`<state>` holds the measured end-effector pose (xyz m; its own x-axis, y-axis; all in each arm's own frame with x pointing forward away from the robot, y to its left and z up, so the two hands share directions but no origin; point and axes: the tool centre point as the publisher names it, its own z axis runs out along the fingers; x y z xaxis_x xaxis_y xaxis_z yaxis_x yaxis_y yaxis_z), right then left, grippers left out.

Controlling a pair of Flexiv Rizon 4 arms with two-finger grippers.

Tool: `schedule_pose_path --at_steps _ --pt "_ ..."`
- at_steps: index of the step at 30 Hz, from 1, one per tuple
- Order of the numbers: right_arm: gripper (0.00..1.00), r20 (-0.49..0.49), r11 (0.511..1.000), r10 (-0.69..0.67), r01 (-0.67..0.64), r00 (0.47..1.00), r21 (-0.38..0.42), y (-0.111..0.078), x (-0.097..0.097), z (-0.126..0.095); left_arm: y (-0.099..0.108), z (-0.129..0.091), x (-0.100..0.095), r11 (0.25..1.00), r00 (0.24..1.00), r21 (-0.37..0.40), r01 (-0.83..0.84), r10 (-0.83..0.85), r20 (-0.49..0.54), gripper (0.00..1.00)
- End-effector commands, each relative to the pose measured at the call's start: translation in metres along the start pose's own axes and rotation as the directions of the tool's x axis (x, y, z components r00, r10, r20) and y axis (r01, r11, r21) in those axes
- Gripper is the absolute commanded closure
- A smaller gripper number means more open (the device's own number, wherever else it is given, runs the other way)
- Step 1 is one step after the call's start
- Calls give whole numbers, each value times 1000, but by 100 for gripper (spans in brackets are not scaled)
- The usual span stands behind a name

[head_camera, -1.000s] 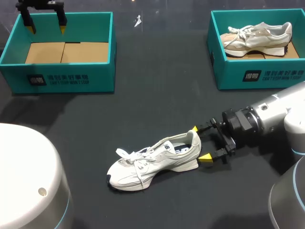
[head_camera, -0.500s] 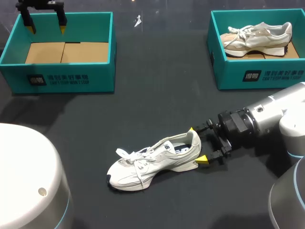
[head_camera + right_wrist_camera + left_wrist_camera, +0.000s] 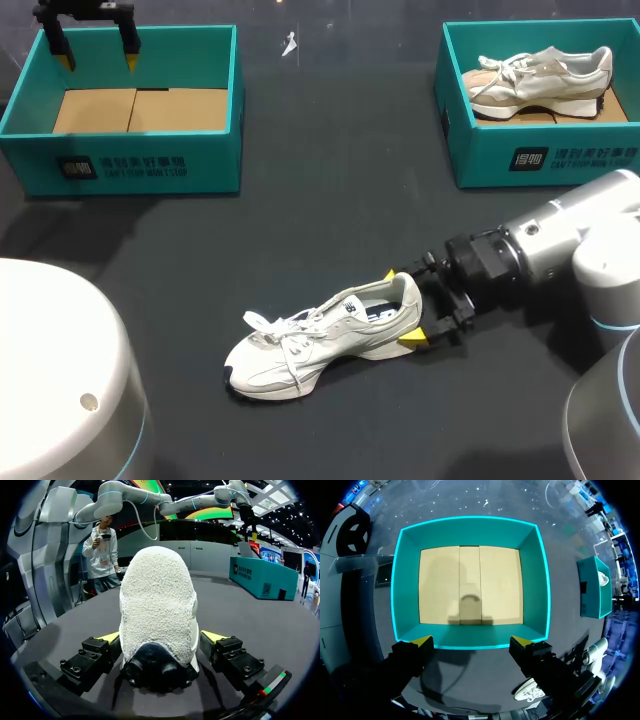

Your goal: Take the shoe out of the shoebox, open the shoe tongue, remove and reinsert the insole, then place the shoe into the shoebox

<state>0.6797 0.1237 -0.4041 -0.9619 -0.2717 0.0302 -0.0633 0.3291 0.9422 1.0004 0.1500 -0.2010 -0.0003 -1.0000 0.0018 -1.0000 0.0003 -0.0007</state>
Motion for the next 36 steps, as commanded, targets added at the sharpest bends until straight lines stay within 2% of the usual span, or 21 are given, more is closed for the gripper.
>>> schedule_pose_path --at_steps 1,14,15,16,18,19,24,30,36 --pt "0 -6 1000 2 -2 1000 0 -1 -1 6 0 -1 0 1000 1000 -1 0 0 1 0" --pt "0 -21 1000 -6 6 1000 -11 -2 0 17 0 -1 0 1000 1000 -1 0 0 1 0" --pt "19 -21 1000 -7 6 1000 -11 -1 0 17 0 -1 0 1000 1000 -1 0 0 1 0" --pt "50 -21 1000 -8 8 1000 -10 -1 0 17 0 -1 0 1000 1000 -1 0 0 1 0" --pt "94 -21 1000 -9 9 1000 -8 -2 1 18 0 -1 0 1000 1000 -1 0 0 1 0" --pt "100 -21 1000 -10 10 1000 -5 -2 1 18 0 -1 0 1000 1000 -1 0 0 1 0" --pt "100 -1 1000 -17 17 1000 7 -2 2 17 0 -1 0 1000 1000 -1 0 0 1 0" --pt "100 123 1000 -11 11 992 7 -3 3 4 0 -1 0 1000 1000 -1 0 0 1 0" --pt "100 195 1000 5 -6 981 5 -7 5 -4 0 -1 0 1000 1000 -1 0 0 1 0"
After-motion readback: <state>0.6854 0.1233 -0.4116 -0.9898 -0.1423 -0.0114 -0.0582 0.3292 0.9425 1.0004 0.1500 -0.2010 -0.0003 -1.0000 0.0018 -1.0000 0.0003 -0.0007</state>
